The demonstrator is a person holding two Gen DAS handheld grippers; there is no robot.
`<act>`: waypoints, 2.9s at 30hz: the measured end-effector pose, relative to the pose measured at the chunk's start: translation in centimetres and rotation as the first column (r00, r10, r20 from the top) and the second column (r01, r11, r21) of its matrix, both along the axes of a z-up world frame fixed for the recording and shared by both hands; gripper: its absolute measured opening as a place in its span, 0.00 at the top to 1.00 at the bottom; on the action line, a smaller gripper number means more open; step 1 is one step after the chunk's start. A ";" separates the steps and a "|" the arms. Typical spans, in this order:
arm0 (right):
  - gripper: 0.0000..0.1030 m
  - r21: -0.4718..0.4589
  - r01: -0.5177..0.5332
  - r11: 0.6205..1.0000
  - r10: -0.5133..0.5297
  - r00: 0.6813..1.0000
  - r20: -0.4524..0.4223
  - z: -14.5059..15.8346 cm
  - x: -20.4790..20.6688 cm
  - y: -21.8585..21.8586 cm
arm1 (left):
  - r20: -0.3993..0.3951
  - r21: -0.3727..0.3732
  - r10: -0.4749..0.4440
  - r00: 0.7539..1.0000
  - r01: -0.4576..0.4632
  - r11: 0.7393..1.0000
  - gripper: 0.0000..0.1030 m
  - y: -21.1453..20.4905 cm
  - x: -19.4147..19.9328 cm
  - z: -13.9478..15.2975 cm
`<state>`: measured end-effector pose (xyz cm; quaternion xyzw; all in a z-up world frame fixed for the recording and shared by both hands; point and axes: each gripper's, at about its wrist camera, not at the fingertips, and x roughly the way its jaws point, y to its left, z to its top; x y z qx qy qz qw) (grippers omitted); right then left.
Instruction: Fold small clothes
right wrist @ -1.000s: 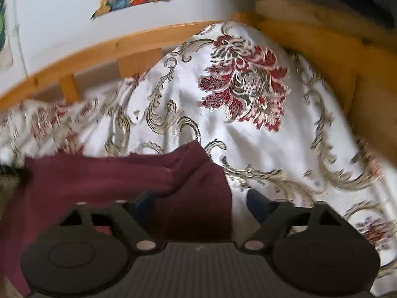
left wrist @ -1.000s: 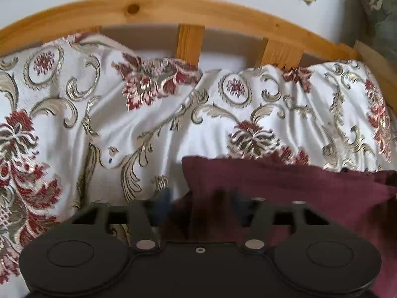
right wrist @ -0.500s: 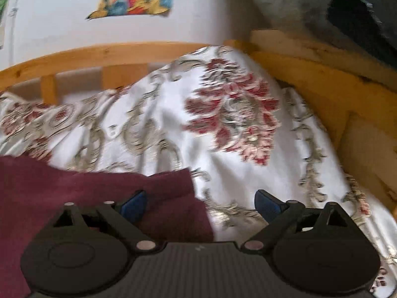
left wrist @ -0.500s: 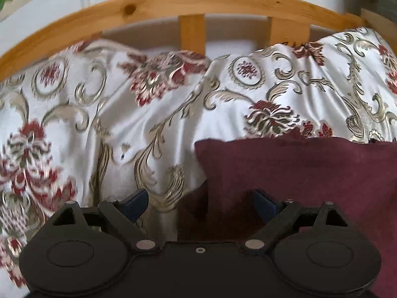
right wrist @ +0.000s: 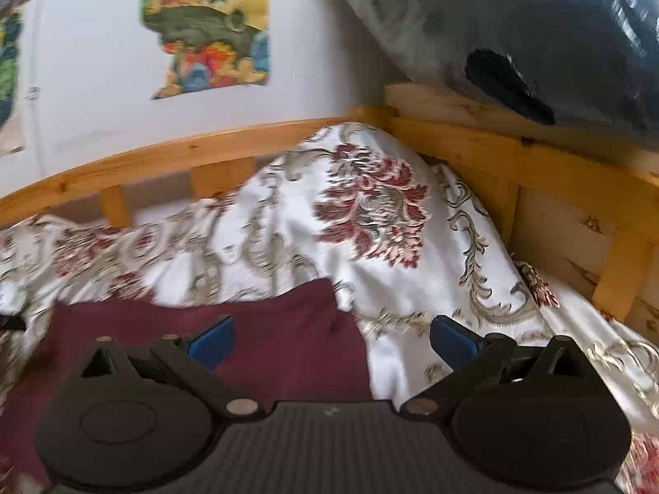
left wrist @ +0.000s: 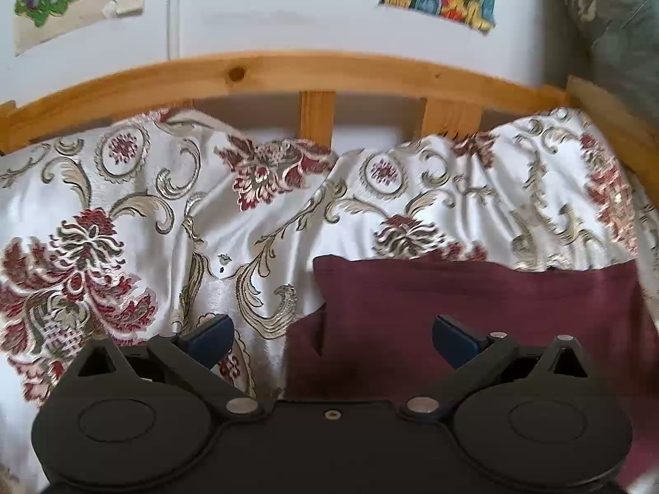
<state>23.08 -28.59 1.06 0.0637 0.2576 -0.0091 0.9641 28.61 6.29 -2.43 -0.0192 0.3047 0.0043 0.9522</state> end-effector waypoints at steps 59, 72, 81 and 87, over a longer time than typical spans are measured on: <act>0.00 -0.225 -0.290 0.930 0.268 0.956 -0.123 -7.4 -2.3 11.6 | -0.421 -0.365 0.172 0.891 -0.340 0.867 0.01 2.8 -5.4 -8.6; 0.00 -0.222 -0.289 0.931 0.253 0.951 -0.177 -8.1 -2.1 12.0 | -0.418 -0.366 0.145 0.897 -0.312 0.877 0.01 2.5 -5.0 -8.8; 0.00 -0.218 -0.284 0.934 0.247 0.952 -0.181 -8.2 -2.0 12.0 | -0.407 -0.302 0.148 0.901 -0.286 0.909 0.01 1.6 -4.8 -8.9; 0.00 -0.226 -0.308 0.924 0.263 0.942 -0.210 -7.7 -2.9 11.5 | -0.400 -0.341 0.157 0.903 -0.306 0.889 0.01 1.9 -5.3 -8.9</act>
